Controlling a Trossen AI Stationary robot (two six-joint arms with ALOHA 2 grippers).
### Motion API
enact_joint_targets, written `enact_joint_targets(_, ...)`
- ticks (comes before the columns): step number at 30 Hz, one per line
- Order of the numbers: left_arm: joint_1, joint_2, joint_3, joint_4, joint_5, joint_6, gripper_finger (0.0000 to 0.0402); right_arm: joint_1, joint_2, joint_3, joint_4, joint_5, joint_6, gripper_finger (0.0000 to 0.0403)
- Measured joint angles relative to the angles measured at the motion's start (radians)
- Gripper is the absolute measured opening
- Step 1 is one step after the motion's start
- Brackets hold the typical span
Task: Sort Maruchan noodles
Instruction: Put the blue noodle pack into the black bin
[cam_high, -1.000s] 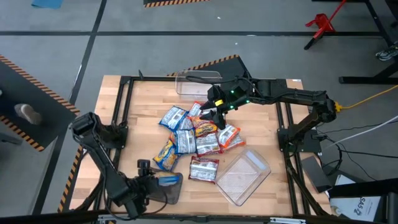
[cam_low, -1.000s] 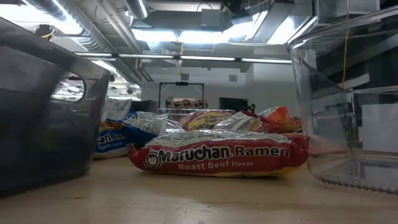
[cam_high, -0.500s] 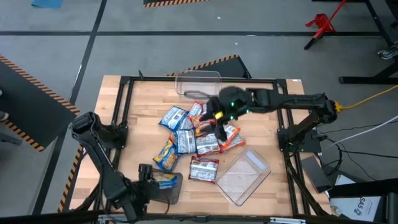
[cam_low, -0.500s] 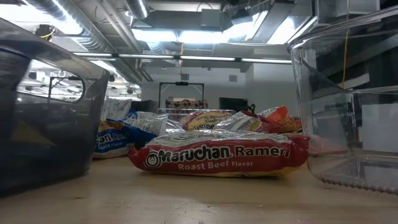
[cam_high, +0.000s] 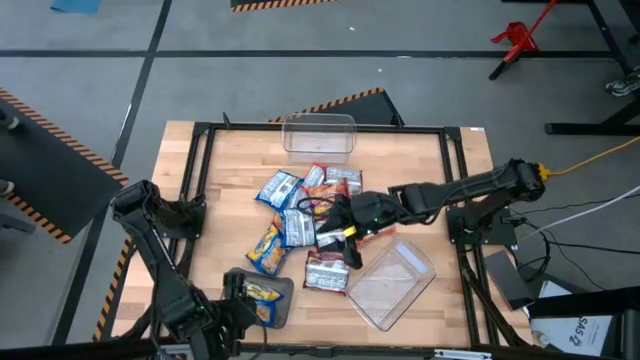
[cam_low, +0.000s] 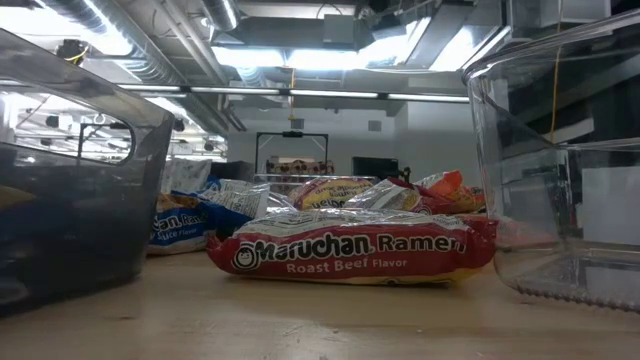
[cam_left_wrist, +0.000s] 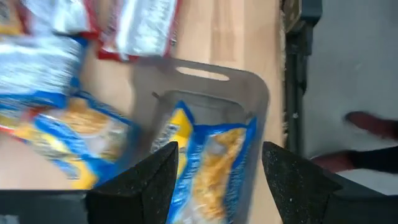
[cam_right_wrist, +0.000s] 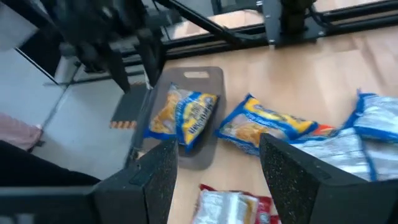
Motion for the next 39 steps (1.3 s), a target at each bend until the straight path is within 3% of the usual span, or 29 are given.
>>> enact_joint_targets(4,0.000,0.000,-0.097,0.113,0.039,-0.022,0.0226,0.026,0.000,-0.050,0.035,0.018,0.030,0.0211)
enact_joint_targets(12,0.029,0.000,-0.227,0.124,0.085,-0.028,0.0226,0.035,0.000,-0.077,0.047,0.026,0.063,0.0211)
enact_joint_targets(19,0.073,0.000,-0.290,0.251,0.209,0.086,0.0226,0.035,0.000,-0.077,0.045,0.024,0.059,0.0211)
enact_joint_targets(31,0.168,0.000,-0.341,0.239,0.290,0.102,0.0226,0.035,0.000,-0.077,0.039,0.026,0.058,0.0211)
enact_joint_targets(39,0.175,0.001,-0.270,0.228,0.280,0.109,0.0226,0.035,0.000,-0.077,0.040,0.026,0.057,0.0211)
